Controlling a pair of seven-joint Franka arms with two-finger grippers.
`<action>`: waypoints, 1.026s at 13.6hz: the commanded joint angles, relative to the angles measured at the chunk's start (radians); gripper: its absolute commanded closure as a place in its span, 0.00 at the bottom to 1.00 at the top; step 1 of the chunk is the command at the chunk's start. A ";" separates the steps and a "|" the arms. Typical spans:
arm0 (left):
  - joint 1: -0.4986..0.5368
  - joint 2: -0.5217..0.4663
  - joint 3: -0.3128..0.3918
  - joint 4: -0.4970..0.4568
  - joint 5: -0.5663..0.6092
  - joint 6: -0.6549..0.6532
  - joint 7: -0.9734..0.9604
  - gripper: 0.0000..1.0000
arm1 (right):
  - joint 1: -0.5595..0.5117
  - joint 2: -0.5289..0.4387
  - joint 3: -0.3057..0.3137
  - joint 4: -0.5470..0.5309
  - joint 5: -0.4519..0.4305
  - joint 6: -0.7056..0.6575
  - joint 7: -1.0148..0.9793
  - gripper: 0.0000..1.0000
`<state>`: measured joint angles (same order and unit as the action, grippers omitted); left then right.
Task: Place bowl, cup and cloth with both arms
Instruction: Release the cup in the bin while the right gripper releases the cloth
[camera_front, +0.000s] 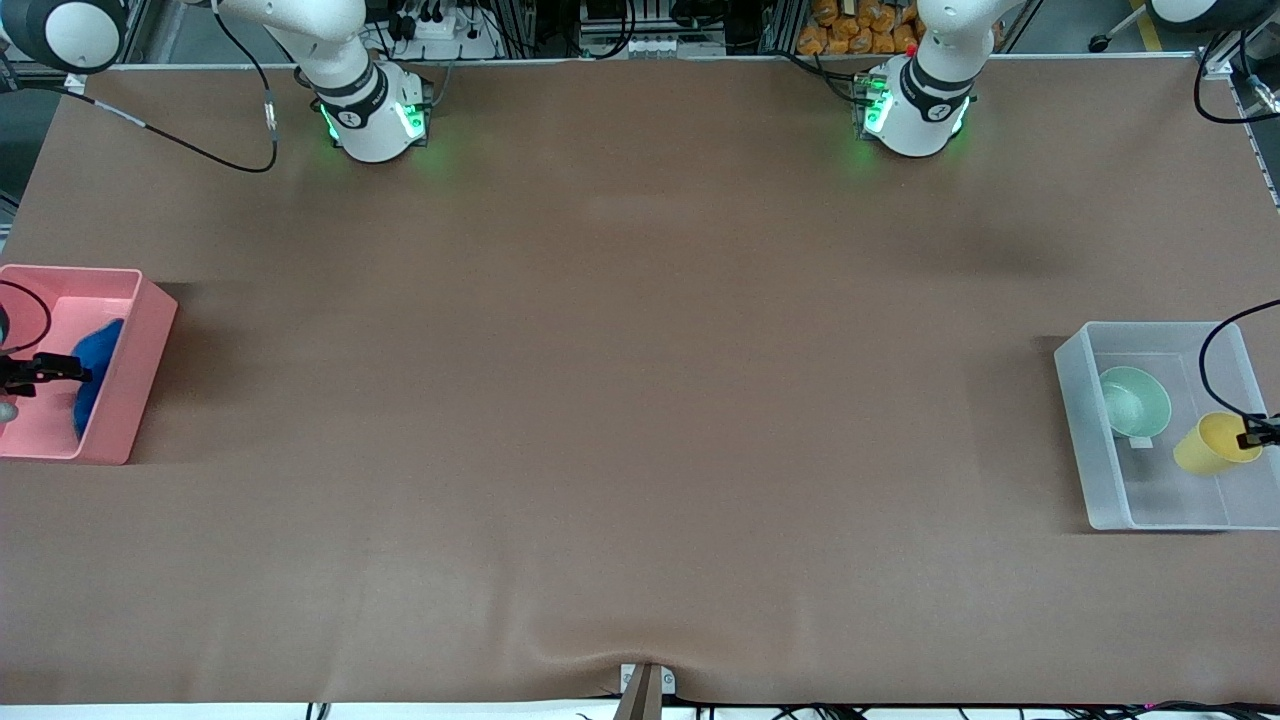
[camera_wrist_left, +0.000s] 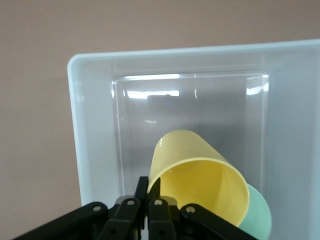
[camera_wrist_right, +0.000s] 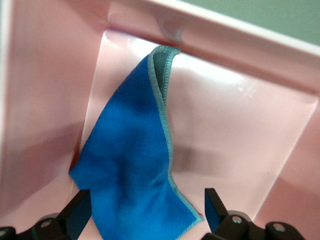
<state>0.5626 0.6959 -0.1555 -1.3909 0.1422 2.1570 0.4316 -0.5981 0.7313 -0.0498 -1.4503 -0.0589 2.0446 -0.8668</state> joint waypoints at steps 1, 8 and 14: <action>-0.007 0.056 0.011 0.036 0.019 0.053 0.010 1.00 | -0.006 -0.075 0.013 -0.016 0.016 -0.070 -0.018 0.00; -0.009 0.091 0.011 0.035 0.020 0.081 0.012 1.00 | 0.035 -0.176 0.013 -0.016 0.016 -0.182 -0.006 0.00; -0.010 0.096 0.011 0.041 0.020 0.086 0.024 0.45 | 0.047 -0.234 0.013 -0.016 0.017 -0.239 0.041 0.00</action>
<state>0.5589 0.7729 -0.1504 -1.3853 0.1423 2.2367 0.4447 -0.5614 0.5398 -0.0340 -1.4460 -0.0585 1.8352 -0.8593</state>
